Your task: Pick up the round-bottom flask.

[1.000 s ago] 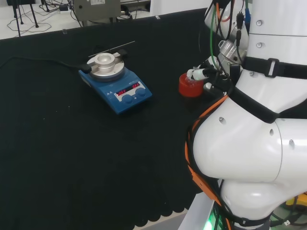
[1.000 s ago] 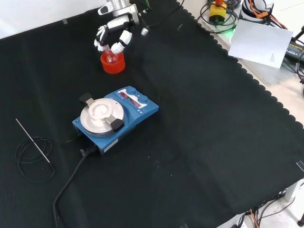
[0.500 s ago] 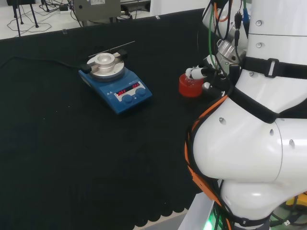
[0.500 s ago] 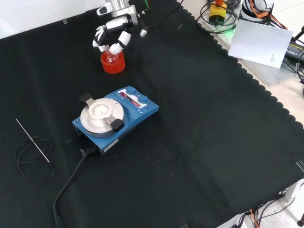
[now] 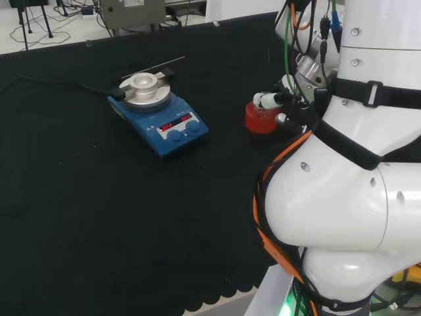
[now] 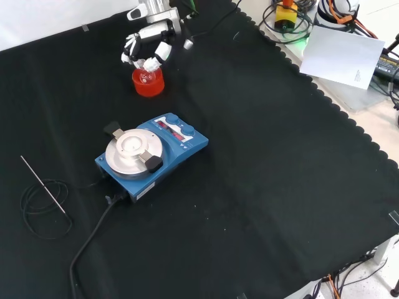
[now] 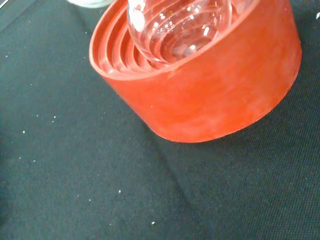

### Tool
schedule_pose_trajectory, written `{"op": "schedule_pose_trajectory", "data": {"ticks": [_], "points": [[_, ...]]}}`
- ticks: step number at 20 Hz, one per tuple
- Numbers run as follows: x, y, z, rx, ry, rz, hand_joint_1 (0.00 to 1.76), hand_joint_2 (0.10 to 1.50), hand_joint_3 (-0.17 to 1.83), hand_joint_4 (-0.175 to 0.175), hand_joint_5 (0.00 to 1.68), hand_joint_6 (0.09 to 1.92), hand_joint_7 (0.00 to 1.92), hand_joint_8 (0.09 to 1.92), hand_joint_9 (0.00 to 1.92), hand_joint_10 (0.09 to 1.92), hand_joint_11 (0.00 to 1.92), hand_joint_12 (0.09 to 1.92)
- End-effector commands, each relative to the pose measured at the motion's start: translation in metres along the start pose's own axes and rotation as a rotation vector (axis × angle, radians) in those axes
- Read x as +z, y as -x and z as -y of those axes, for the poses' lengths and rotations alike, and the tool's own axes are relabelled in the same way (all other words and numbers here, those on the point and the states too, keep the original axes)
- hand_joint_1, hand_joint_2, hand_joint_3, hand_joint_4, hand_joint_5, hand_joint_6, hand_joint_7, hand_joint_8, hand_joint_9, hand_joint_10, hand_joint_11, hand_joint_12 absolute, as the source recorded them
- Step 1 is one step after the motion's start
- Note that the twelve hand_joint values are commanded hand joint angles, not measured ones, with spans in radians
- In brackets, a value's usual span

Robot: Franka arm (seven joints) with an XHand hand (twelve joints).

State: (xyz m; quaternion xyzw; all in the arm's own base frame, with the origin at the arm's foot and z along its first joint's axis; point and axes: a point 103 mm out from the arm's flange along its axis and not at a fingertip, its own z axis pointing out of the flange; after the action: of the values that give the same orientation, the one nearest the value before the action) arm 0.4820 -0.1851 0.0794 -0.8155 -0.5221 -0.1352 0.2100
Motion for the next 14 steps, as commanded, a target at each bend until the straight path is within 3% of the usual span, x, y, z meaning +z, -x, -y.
{"op": "schedule_pose_trajectory", "data": {"ticks": [1,2,3,9,12,14], "points": [[-0.0029,-0.0013,0.002,-0.013,0.044,0.015,0.95,0.89,0.51,0.116,0.92,1.17,0.41,0.64,0.58,0.65,0.07,1.38],[-0.0036,-0.0022,0.0024,-0.016,0.052,0.019,0.97,0.88,0.56,0.147,0.92,1.21,0.43,0.64,0.6,0.64,0.08,1.37],[-0.0045,-0.003,0.003,-0.022,0.064,0.02,0.98,0.85,0.62,0.156,0.92,1.24,0.45,0.64,0.62,0.63,0.1,1.37],[-0.0074,-0.0068,0.0038,-0.039,0.069,-0.011,1.01,0.76,0.82,0.136,0.93,1.33,0.53,0.63,0.7,0.61,0.18,1.36],[-0.0064,-0.0077,0.0033,-0.035,0.052,-0.012,1.01,0.78,0.76,0.165,0.94,1.28,0.52,0.63,0.69,0.61,0.17,1.36],[-0.005,-0.0092,0.0024,-0.022,0.031,-0.006,0.86,0.75,0.69,-0.028,0.87,1.14,0.46,0.64,0.65,0.62,0.14,1.37]]}}
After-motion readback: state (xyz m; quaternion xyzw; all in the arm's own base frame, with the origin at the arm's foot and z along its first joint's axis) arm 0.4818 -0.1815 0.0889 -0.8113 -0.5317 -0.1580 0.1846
